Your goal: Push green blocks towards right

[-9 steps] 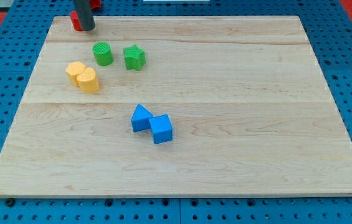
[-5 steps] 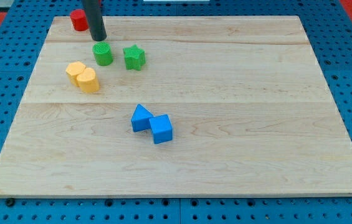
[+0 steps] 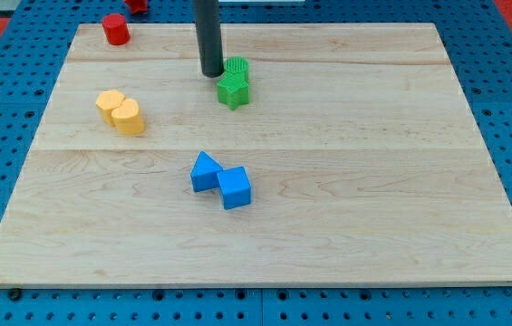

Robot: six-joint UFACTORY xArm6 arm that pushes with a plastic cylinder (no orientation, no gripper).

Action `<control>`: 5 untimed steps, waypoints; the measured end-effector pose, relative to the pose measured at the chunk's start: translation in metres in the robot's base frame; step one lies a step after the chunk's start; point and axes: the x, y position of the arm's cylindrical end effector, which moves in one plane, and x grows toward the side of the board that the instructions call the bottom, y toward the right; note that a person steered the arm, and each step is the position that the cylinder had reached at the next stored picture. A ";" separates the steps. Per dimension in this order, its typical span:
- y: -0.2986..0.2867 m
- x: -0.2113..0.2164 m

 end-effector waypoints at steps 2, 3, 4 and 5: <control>-0.011 0.085; 0.019 0.091; 0.053 0.075; 0.075 0.063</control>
